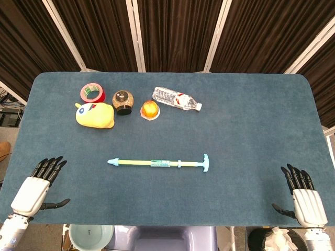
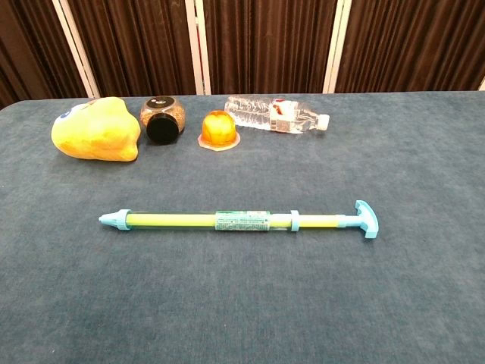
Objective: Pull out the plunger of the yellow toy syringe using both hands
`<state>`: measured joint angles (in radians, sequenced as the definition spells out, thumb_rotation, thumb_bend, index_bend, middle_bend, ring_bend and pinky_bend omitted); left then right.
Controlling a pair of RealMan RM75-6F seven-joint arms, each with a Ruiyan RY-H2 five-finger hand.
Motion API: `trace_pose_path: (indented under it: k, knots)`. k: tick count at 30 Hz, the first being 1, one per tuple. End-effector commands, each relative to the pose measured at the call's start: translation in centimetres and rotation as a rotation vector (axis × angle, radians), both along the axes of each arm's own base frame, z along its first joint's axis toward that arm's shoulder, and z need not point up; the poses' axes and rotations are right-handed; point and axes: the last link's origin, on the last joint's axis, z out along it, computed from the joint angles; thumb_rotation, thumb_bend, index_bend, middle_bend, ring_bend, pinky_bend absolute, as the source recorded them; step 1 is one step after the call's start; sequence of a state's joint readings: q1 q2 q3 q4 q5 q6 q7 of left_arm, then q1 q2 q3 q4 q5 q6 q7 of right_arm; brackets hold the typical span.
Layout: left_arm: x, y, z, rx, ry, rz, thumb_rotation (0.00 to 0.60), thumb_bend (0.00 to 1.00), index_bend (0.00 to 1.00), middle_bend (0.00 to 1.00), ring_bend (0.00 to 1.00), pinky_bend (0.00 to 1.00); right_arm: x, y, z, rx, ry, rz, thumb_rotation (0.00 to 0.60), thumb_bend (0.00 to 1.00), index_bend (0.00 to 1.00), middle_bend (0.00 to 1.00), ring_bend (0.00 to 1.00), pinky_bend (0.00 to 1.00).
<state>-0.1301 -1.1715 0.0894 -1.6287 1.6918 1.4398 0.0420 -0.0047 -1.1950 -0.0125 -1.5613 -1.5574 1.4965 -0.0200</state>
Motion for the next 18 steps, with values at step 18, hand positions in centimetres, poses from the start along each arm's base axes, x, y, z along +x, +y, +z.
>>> trace_pose_path:
  k: [18]
  knots:
    - [0.06,0.08,-0.41,-0.027,0.014,0.002,0.600,0.03,0.00,0.00,0.00,0.00,-0.10,0.06,0.20,-0.005,0.002,-0.007,0.600,0.15,0.03,0.00,0.00,0.00]
